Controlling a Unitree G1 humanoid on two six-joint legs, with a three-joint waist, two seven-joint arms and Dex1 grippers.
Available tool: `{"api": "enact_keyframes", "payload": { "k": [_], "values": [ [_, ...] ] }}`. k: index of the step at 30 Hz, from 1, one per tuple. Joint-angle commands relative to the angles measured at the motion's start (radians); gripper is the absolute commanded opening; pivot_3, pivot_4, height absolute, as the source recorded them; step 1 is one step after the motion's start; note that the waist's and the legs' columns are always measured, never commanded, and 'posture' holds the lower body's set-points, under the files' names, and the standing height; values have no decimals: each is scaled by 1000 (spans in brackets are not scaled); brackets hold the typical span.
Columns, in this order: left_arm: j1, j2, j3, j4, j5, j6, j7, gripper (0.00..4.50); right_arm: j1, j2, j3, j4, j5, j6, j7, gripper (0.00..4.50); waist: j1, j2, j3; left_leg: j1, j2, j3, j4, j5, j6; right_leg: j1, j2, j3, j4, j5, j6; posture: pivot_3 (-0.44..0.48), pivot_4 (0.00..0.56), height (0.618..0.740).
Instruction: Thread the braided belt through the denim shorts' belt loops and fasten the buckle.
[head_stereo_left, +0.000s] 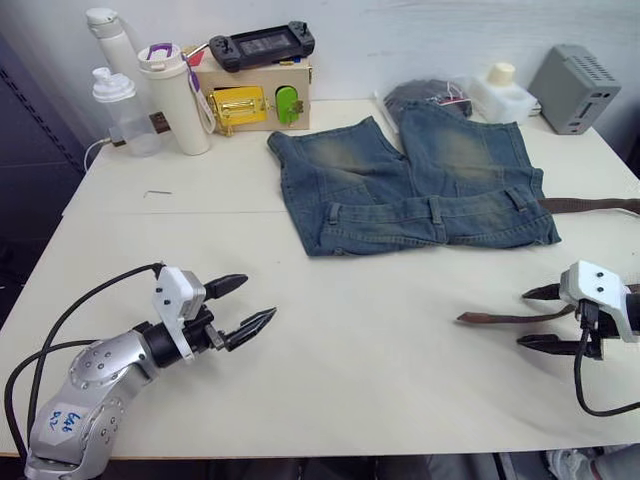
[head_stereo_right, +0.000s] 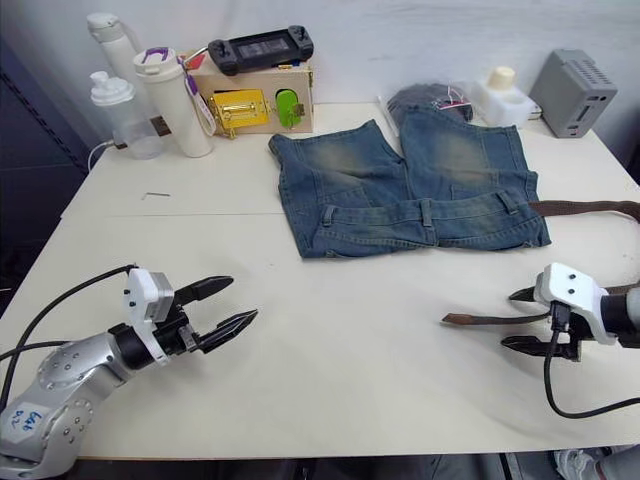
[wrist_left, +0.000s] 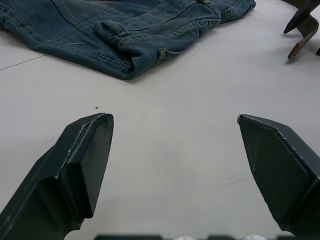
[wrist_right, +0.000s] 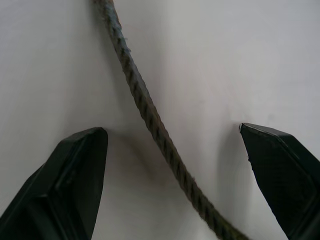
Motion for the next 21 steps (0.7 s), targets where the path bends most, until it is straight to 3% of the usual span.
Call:
{"api": "enact_keyframes", "payload": {
  "k": [1, 5, 8, 15, 21],
  "values": [
    [14, 0, 27, -48, -21, 0, 11, 4500, 9, 1, 50, 68, -79, -40, -15, 3215, 1, -3, -2, 0, 0, -1, 0, 0, 0, 1, 0, -2, 0, 0, 0, 0, 150, 645],
    [16, 1, 33, -50, -23, 2, 16, 4500, 5, 5, 50, 50, -48, -44, 15, 1250, 5, -4, -3, 1, 0, -8, 4, 0, 0, 9, 1, -7, -5, -1, -1, 0, 150, 645],
    [11, 0, 29, -50, -23, 2, 19, 4500, 14, 16, 33, -13, -7, -28, 35, 31, 3, -4, -3, 1, 0, -7, 4, 0, 0, 9, 0, -7, -5, -1, -1, 0, 150, 645],
    [-67, 11, 4, -23, -48, 30, 1, 4500, 25, 43, 5, -356, 150, 174, 18, 31, 2, 2, 1, 1, 0, -7, 3, 0, 0, 9, 0, -7, -6, -1, -1, 0, 150, 645],
    [-263, 65, -101, 8, -87, 100, -109, 4500, -87, 141, 159, -653, 113, 312, -97, 31, 4, 8, 5, 0, 0, -7, 3, 0, 0, 9, 0, -8, -9, 0, -1, 0, 150, 645]
  ]
}}
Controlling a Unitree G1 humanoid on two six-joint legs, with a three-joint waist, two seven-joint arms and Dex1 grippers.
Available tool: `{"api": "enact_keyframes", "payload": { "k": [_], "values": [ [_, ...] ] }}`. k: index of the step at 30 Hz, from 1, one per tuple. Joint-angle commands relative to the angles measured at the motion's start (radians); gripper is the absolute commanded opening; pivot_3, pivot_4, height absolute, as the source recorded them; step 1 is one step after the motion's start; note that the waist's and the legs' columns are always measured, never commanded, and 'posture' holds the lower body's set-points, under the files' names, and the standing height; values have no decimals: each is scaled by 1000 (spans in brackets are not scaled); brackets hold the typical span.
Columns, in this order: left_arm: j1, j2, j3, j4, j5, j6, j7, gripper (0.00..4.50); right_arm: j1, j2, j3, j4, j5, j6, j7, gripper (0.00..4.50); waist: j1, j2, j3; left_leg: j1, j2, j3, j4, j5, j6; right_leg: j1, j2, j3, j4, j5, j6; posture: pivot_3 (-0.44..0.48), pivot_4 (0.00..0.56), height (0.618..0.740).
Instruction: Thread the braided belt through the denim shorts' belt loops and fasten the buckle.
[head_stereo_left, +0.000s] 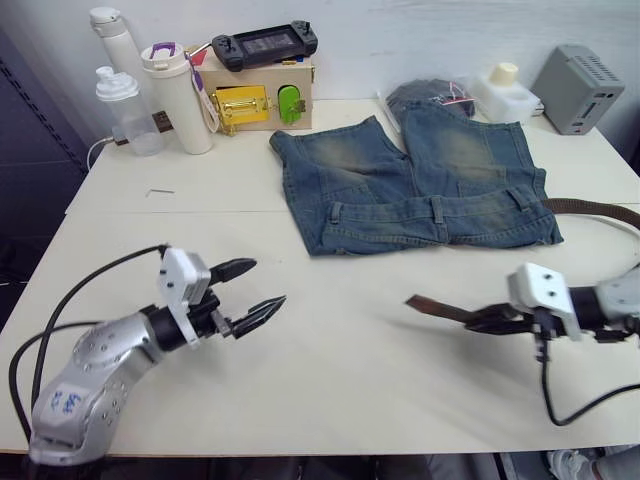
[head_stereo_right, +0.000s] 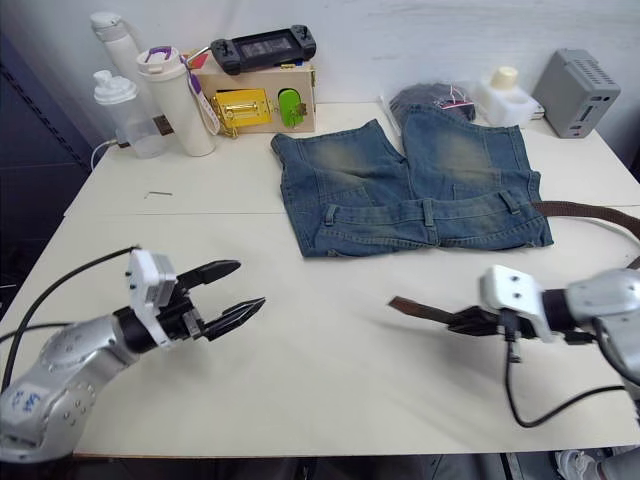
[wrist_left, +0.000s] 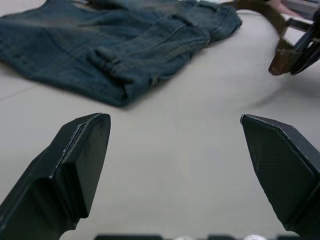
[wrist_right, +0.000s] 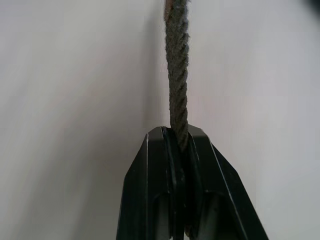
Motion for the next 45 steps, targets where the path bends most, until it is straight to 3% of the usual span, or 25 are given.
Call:
{"api": "enact_keyframes", "payload": {
  "k": [1, 8, 15, 18, 26, 29, 33, 36, 39, 42, 45],
  "values": [
    [-70, 38, -79, -5, -24, 26, -89, 4500, -57, 41, 90, -117, -35, 64, -57, 31, 1, 0, 0, 0, 0, 0, 0, 0, 0, 0, 0, 0, 0, 0, 0, 0, 150, 645],
    [-212, 26, -293, 63, 37, 12, -223, 4500, -133, 110, 201, -126, -74, 101, -79, 31, -3, -1, 0, 1, -2, 0, -3, 0, 1, 1, 0, 0, -4, 1, 2, 0, 150, 645],
    [-265, -21, -391, 203, 158, -72, -259, 4500, -144, 127, 194, -144, -61, 116, -88, 31, -7, -1, 0, 2, -1, 0, -5, 0, 1, 1, 0, 0, -3, 1, 2, 0, 150, 645],
    [-273, -48, -382, 225, 166, -94, -263, 3666, -139, 128, 189, -159, -56, 126, -95, 0, -6, -1, 1, 2, -1, 0, -5, 0, 1, 1, 0, 0, -3, 1, 2, 0, 150, 645],
    [-270, -68, -376, 198, 161, -85, -273, 71, -131, 134, 196, -163, -58, 130, -114, 0, -6, -1, 1, 2, -1, 0, -5, 0, 1, 1, 0, 0, -3, 1, 2, 0, 150, 645],
    [-261, -68, -377, 192, 157, -78, -274, 71, -135, 142, 192, -164, -48, 145, -125, 0, -6, -1, 1, 2, -1, 0, -5, 0, 1, 1, 0, 0, -3, 1, 2, 0, 150, 645],
    [-247, -90, -364, 203, 163, -73, -233, 0, -136, 173, 140, -175, 18, 234, -169, 1598, -6, -1, 1, 2, -1, 0, -5, 0, 1, 1, 0, 0, -3, 1, 2, 0, 150, 645],
    [-218, -148, -288, 179, 62, 16, -154, 0, -104, 213, -53, -185, 140, 330, -277, 3201, -3, -2, 1, 2, -1, 0, -5, 0, 1, 1, 0, 0, -3, 1, 2, 0, 150, 645],
    [-183, -212, -217, 138, -54, 116, -69, 0, -103, 274, -311, -178, 428, 513, -376, 4433, -2, -2, 1, 2, -1, 0, -5, 1, 2, 1, 0, 0, -3, 2, 3, 0, 150, 645],
    [-158, -325, -142, 112, -220, 225, 79, 0, 4, 272, -498, -240, 823, 646, -374, 4433, 3, -3, 1, 2, -2, -1, -5, 1, 2, 2, 0, 0, -1, 2, 3, 0, 150, 645],
    [-142, -382, -102, 79, -350, 307, 171, 0, 111, 273, -572, -268, 1168, 690, -466, 4433, -1, -5, 2, 3, -2, -3, -5, 1, 2, 2, 0, 1, 0, 2, 3, 0, 150, 645]
  ]
}}
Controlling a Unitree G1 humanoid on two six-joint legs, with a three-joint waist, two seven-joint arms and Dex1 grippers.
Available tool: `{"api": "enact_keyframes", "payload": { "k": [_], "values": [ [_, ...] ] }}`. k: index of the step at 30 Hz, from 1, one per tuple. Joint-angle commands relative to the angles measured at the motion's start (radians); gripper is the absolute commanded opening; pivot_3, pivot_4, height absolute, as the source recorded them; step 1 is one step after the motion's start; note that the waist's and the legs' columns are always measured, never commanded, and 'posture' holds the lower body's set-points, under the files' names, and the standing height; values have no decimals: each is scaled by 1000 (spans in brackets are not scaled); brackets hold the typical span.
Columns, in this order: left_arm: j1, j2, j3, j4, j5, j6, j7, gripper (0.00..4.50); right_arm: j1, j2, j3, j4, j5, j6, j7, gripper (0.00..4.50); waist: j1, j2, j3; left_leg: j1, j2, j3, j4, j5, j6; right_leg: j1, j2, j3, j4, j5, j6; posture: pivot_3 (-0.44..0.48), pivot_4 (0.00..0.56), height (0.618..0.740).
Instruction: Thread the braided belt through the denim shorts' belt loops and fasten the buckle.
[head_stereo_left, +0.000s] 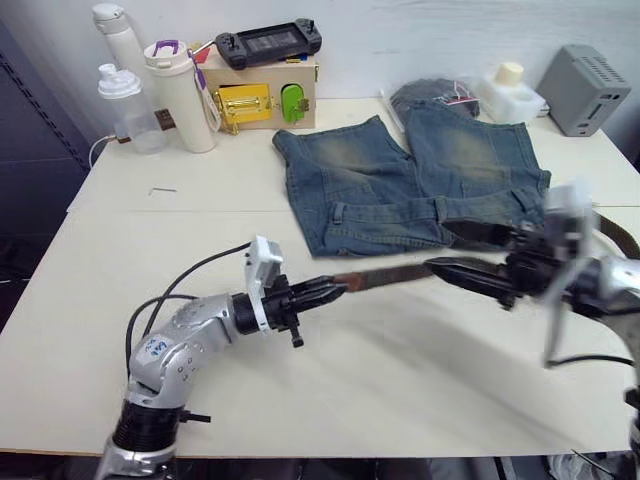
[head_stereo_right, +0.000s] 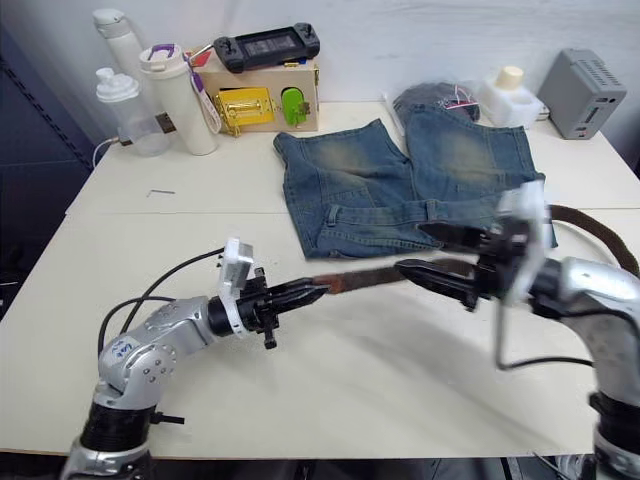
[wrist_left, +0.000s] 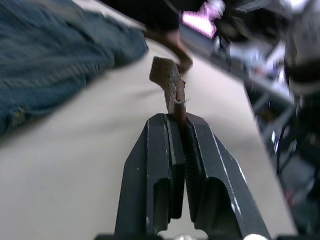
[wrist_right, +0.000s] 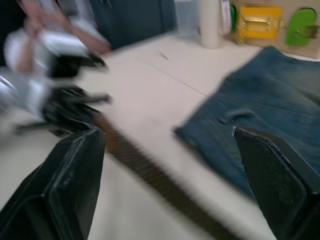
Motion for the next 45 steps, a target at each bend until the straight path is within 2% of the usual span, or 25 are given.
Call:
{"api": "enact_keyframes", "payload": {
  "k": [1, 4, 7, 10, 14, 19, 25, 28, 30, 32, 33, 35, 36, 39, 41, 43, 44, 45],
  "values": [
    [13, -56, 64, -75, -210, 106, 137, 0, 115, 4, -88, -76, 481, 53, -131, 4433, -3, -1, 0, 0, 0, 0, 0, 0, 0, 0, 0, 0, 0, 0, 0, 0, 150, 645],
    [10, -64, 85, -86, -300, 146, 190, 0, 202, 15, -38, -131, 566, 48, -220, 4433, -5, -1, 0, 1, 2, 5, 1, 0, 0, 0, 0, 1, 0, 0, 0, 0, 150, 645],
    [3, -37, 74, -100, -310, 161, 205, 0, 235, 64, 110, -109, 596, 28, -442, 4433, -5, -3, -1, 1, 2, 5, 1, 0, 0, 0, 0, 2, -1, 0, 0, 0, 150, 645],
    [-21, -39, 91, -87, -361, 167, 247, 0, 284, 138, 252, -140, 513, 27, -526, 4433, 0, -3, -1, 1, 2, 5, 1, 0, 0, 0, 0, 2, -1, 0, 0, 0, 150, 645],
    [-22, -20, 86, -93, -386, 172, 258, 0, 269, 303, 319, -56, 518, -75, -678, 4433, -4, -3, -1, 1, 1, 3, 1, 0, 0, 0, 0, 3, 0, 0, 0, 0, 150, 645],
    [-19, -9, 80, -97, -402, 169, 272, 0, 228, 472, 298, -18, 551, -206, -786, 4433, -7, -2, -1, 2, 0, 3, 0, 0, 0, -1, 0, 3, 2, 0, 0, 0, 150, 645],
    [-19, 6, 72, -98, -407, 163, 274, 0, 220, 536, 276, -28, 562, -272, -815, 4433, -7, -2, -1, 3, -1, 2, 0, 0, 0, -1, 0, 3, 5, 0, 0, 0, 150, 645],
    [-24, 7, 71, -93, -410, 162, 276, 0, 225, 561, 295, -38, 567, -285, -827, 3601, -10, -2, -1, 3, -1, 2, 0, 0, 0, -1, 0, 3, 5, 0, 0, 0, 150, 645],
    [-25, 8, 70, -91, -407, 161, 276, 0, 224, 580, 309, -43, 563, -293, -836, 2649, -14, -2, -1, 3, -1, 2, 0, 0, 0, -2, 0, 3, 7, 0, 0, 0, 150, 645],
    [-25, 9, 70, -88, -404, 160, 276, 0, 225, 601, 317, -46, 566, -304, -845, 1507, -18, -2, -1, 4, -1, 2, 0, 0, 0, -2, 0, 4, 8, 0, 0, 0, 150, 645],
    [-25, 10, 70, -87, -401, 160, 275, 0, 226, 613, 318, -47, 570, -312, -850, 1146, -19, -2, -1, 4, -1, 2, 0, 0, 0, -2, 0, 4, 8, 0, 0, 0, 150, 645],
    [-21, 19, 65, -88, -390, 160, 267, 0, 226, 626, 319, -45, 573, -323, -859, 140, -20, -2, -1, 4, -1, 2, 0, 0, 0, -2, 0, 4, 8, 0, 0, 0, 150, 645],
    [-19, 26, 56, -91, -374, 157, 259, 420, 224, 628, 318, -43, 569, -327, -861, 20, -21, -2, -1, 4, -1, 2, 0, 0, 0, -2, 0, 4, 8, 0, 0, 0, 150, 645],
    [-15, 46, 42, -95, -374, 163, 235, 1679, 215, 637, 298, -38, 571, -353, -869, 0, -27, -2, -1, 4, -1, 1, 0, 0, 0, -2, 0, 4, 9, 0, 0, 0, 150, 645],
    [-26, 71, 22, -95, -331, 148, 214, 2572, 209, 642, 263, -33, 588, -383, -865, 0, -30, -2, -1, 4, -2, 1, 0, 0, 0, -3, 0, 4, 10, 0, 0, 0, 150, 645],
    [-53, 97, -7, -66, -228, 102, 199, 3512, 200, 633, 210, -21, 602, -415, -850, 0, -29, -2, -1, 4, -2, 1, -1, 0, 0, -3, 0, 4, 10, 0, 0, 0, 150, 645],
    [-65, 110, -21, -50, -184, 80, 183, 3765, 196, 630, 190, -17, 597, -429, -846, 0, -27, -2, -1, 4, -2, 1, -1, 0, 0, -3, 0, 4, 10, 0, 0, 0, 150, 645],
    [-88, 138, -61, -26, -82, 15, 150, 4183, 191, 617, 162, -3, 589, -441, -844, 0, -27, -2, -1, 4, -2, 1, 0, 0, 0, -3, 0, 5, 10, 0, 0, 0, 150, 645]
  ]
}}
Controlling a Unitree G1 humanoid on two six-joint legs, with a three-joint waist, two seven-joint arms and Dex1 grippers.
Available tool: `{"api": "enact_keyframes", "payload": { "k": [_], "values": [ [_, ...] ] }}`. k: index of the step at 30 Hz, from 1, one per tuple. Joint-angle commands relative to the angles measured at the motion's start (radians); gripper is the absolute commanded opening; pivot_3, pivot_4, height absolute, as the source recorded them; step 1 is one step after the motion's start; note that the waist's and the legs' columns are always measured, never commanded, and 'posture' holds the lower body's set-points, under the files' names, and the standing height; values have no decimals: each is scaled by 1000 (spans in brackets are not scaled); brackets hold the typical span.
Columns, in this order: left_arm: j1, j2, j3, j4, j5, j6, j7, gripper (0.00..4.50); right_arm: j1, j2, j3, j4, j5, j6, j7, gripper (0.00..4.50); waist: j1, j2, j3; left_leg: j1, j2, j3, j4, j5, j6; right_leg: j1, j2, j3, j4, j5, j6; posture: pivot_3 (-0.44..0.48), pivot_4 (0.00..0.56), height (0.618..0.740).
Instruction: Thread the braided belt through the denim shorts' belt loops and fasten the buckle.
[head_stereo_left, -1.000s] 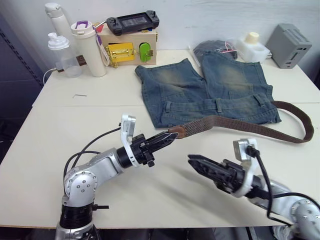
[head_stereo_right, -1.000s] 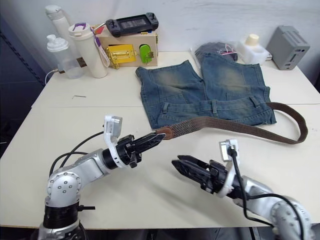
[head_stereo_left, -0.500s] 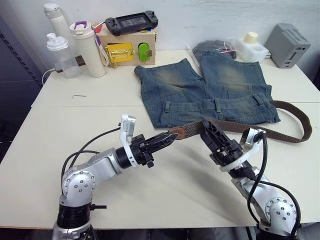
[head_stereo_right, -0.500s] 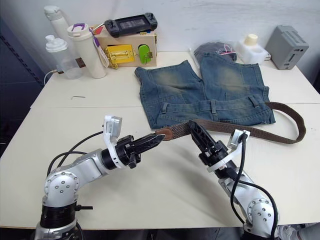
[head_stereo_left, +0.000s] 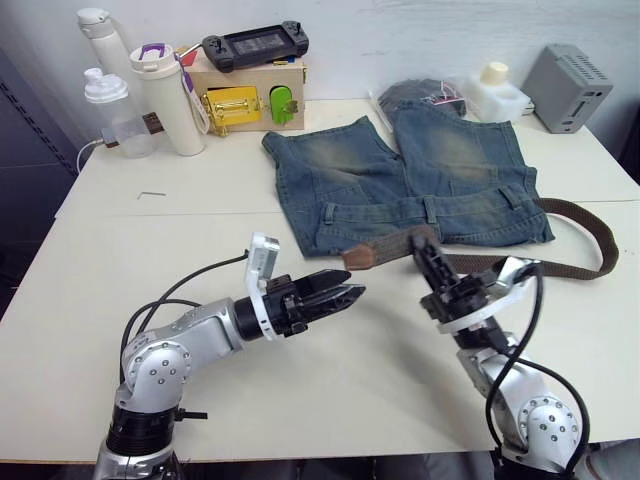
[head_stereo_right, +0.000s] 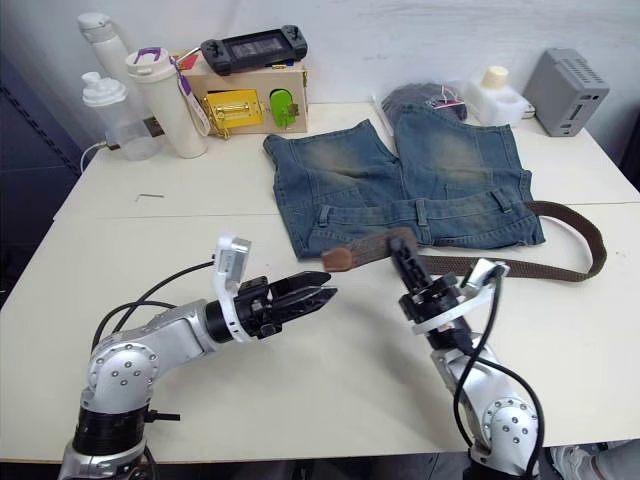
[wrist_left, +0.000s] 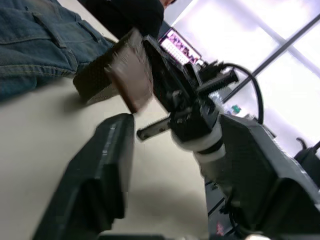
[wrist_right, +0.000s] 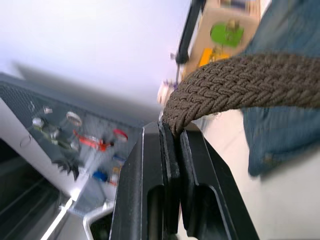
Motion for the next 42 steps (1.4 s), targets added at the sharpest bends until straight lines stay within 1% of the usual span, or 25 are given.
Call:
{"api": "enact_keyframes", "payload": {
  "k": [1, 2, 4, 6, 7, 8, 9, 11, 14, 16, 17, 18, 21, 23, 24, 25, 26, 30, 33, 36, 39, 40, 42],
  "values": [
    [-77, 71, -101, 64, 287, -196, -94, 4429, -23, -32, -102, 16, -1, -58, 28, 0, 0, 0, 0, 0, 0, 0, 0, 0, 0, 0, 0, 0, 0, 0, 0, 0, 150, 645],
    [-101, 91, -143, 98, 384, -269, -121, 4429, -28, -46, -120, 31, -18, -64, 31, 0, 1, 0, 0, 0, 0, 0, 0, 0, 0, 0, 0, 0, 0, 0, 0, 0, 150, 645],
    [-183, 117, -254, 217, 627, -488, -161, 4429, -36, -71, -164, 72, -24, -77, 26, 0, 6, 1, 0, 0, -1, 1, 0, 0, 0, 0, 0, 0, 0, 0, 0, 0, 150, 645],
    [-269, 113, -352, 369, 833, -696, -179, 4429, -42, -89, -197, 105, -15, -79, 26, 0, 7, 1, 0, -1, -1, 2, 0, 0, 0, 0, -1, 0, 0, 0, 0, 0, 150, 645],
    [-298, 103, -379, 432, 898, -768, -184, 4429, -44, -93, -205, 115, -12, -77, 29, 0, 9, 1, 0, -1, -1, 2, 0, 0, 0, 0, -1, 1, -1, 0, 0, 0, 150, 645],
    [-340, 77, -405, 530, 956, -835, -181, 4429, -46, -97, -212, 118, -9, -74, 35, 0, 11, 1, 0, -1, -1, 2, 0, 0, 0, 0, -1, 0, -1, 0, 0, 0, 150, 645],
    [-367, 54, -417, 602, 993, -885, -181, 4429, -47, -98, -215, 119, -8, -71, 40, 0, 11, 1, 0, -2, -1, 2, 0, 0, 0, 0, -1, 0, -1, 0, 0, 0, 150, 645],
    [-421, 17, -434, 744, 1064, -959, -170, 4429, -50, -94, -219, 116, -5, -70, 43, 0, 10, 1, 0, -1, -1, 2, 0, 0, 0, -1, -1, 0, -1, 0, 0, 0, 150, 645],
    [-519, -20, -481, 977, 1203, -1087, -137, 4429, -51, -89, -223, 100, -1, -73, 39, 0, 2, 1, 0, -2, -1, 2, -1, 0, 0, -1, -1, 0, -1, 0, 0, 0, 150, 645],
    [-559, -34, -499, 1071, 1259, -1137, -125, 3904, -52, -87, -224, 93, -1, -76, 35, 0, -1, 1, 0, -1, -1, 1, -1, 0, 0, -1, -1, 0, -1, 0, 0, 0, 150, 645],
    [-575, -43, -503, 1118, 1280, -1162, -123, 3712, -54, -85, -225, 90, 0, -79, 34, 0, -2, 1, 0, -1, -1, 2, -1, 0, 0, -1, -1, 1, -1, 0, 0, 0, 150, 645],
    [-586, -51, -502, 1151, 1294, -1181, -122, 3349, -55, -83, -226, 88, 0, -81, 34, 0, -2, 1, 0, -1, -1, 2, -1, 0, 0, -1, -1, 1, -1, 0, 0, 0, 150, 645],
    [-618, -66, -501, 1223, 1339, -1237, -101, 1999, -57, -75, -227, 67, 1, -94, 16, 0, -2, 0, 0, -1, -1, 1, -1, 0, 0, -1, -1, 1, 0, 0, 0, 0, 150, 645],
    [-625, -72, -498, 1246, 1356, -1252, -103, 1256, -58, -71, -227, 56, 1, -100, 7, 0, -1, 0, 0, -1, -1, 1, 0, 0, 1, -1, -1, 1, 0, 0, 0, 0, 150, 645],
    [-625, -73, -496, 1255, 1364, -1253, -103, 630, -58, -70, -227, 53, 1, -102, 3, 0, -1, 0, -1, -1, -1, 1, 0, 0, 1, -1, -1, 1, 0, 0, 0, 0, 150, 645],
    [-624, -72, -495, 1264, 1375, -1253, -97, 293, -59, -67, -227, 51, 1, -105, 0, 0, -1, 1, -2, -1, -1, 1, 0, 0, 1, -1, -1, 1, 0, 0, 0, 0, 150, 645],
    [-623, -69, -495, 1271, 1386, -1255, -92, 27, -61, -65, -226, 51, 0, -107, -3, 0, -1, 0, -2, 0, -1, 1, -1, 0, 1, -1, -1, 1, 0, 0, 0, 0, 150, 645],
    [-601, -51, -477, 1246, 1401, -1262, -78, 27, -69, -63, -221, 54, -2, -113, -5, 0, -2, 1, -4, 0, -1, 1, 0, 1, 1, 0, -1, 1, 0, 0, 0, 0, 150, 645],
    [-538, -23, -425, 1125, 1368, -1230, -88, 27, -79, -72, -231, 58, 5, -114, -6, 0, -7, 1, -4, 0, -1, 1, -1, 1, 1, -1, -1, 2, 1, 0, 0, 0, 150, 645],
    [-363, 62, -341, 861, 1321, -1161, -123, 27, -89, -110, -256, 50, 11, -109, -13, 0, -35, 3, -5, 1, -1, 1, -4, 0, 0, -2, 0, 2, 1, 0, 0, 0, 150, 645],
    [-86, 203, -230, 563, 1315, -1123, -131, 27, -86, -190, -299, 54, 16, -89, -29, 0, -68, 5, -6, 5, -1, 1, -14, 0, 0, -4, 0, 5, 0, 0, 0, 0, 150, 645],
    [12, 247, -185, 486, 1318, -1126, -124, 27, -83, -219, -313, 59, 19, -80, -34, 0, -76, 5, -6, 9, -1, 2, -19, 0, 0, -4, 0, 7, -1, 0, 0, 0, 150, 645],
    [168, 302, -105, 375, 1298, -1148, -118, 27, -75, -263, -335, 69, 29, -63, -37, 0, -86, 6, -7, 15, -1, 2, -22, 0, 0, -2, 1, 9, -1, 0, 0, 0, 150, 645]
  ]
}}
